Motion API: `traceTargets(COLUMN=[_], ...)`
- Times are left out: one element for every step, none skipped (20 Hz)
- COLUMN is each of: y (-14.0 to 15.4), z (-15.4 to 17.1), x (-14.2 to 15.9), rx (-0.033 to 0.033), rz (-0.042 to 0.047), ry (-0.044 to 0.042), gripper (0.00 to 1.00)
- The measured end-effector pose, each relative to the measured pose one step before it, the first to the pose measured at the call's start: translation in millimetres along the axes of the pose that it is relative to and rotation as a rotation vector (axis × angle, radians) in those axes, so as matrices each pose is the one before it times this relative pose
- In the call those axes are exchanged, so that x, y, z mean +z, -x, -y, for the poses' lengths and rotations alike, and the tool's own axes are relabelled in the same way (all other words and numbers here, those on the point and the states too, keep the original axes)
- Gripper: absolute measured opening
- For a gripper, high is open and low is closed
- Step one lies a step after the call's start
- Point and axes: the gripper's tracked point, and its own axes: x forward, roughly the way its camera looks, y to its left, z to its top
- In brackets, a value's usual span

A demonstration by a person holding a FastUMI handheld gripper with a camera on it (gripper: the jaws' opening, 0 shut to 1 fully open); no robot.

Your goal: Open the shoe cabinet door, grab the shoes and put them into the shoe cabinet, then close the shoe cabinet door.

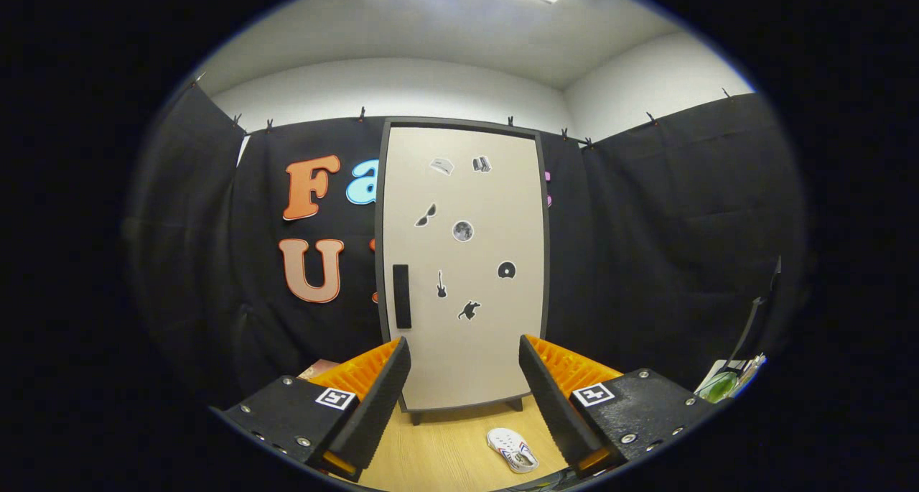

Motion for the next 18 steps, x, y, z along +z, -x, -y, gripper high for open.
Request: traceTargets(y=[-1.47, -2.93, -3.25, -4.46, -5.98, -5.83, -7.58, -9.15, -10.62, -10.82, -11.04, -11.33, -14.15, -15.23, -14.88, -14.63, -13.49, -13.40], z=[-0.54, -1.27, -2.57, -2.45, -3.06, -4.23, -5.12, -5.54, -5.36, -3.40, -3.71, -3.00, -5.46, -4.43, -3.65, -2.59, -2.85, -4.88], x=[0.32, -0.57, -1.52, 0.28, 0.35, -0.32, -0.01, -1.08, -2.05, -2.52, -4.40, -3.45, -3.75, -3.60, -4.55, -3.29, -2.24, -1.52], rx=[0.00151, 0.00244, 0.00565, 0.00596, 0.00637, 0.00848, 0.01395, 0.01579, 0.01355, 0.01116, 0.00809, 0.01019, 0.01167, 0.01168, 0.00486, -0.00020, -0.00071, -0.00088], rz=[-0.00038, -0.00294, -0.00240, 0.00204, 0.00686, 0.00394, 0.00766, 0.00803, 0.00248, -0.00086, -0.00721, -0.00539, -0.00358, -0.00472, -0.00697, -0.00936, -0.00483, -0.00541], ry=[0.00062, 0.00135, 0.00307, 0.00496, 0.00758, 0.00797, 0.00886, 0.00880, 0.00806, 0.00305, -0.00435, -0.00955, -0.01272, -0.01192, -0.00667, -0.00235, 0.00132, 0.00456], gripper=[0.94, 0.94, 0.94, 0.94, 0.94, 0.94, 0.94, 0.94, 0.94, 0.94, 0.94, 0.94, 0.94, 0.94, 0.94, 0.94, 0.94, 0.94])
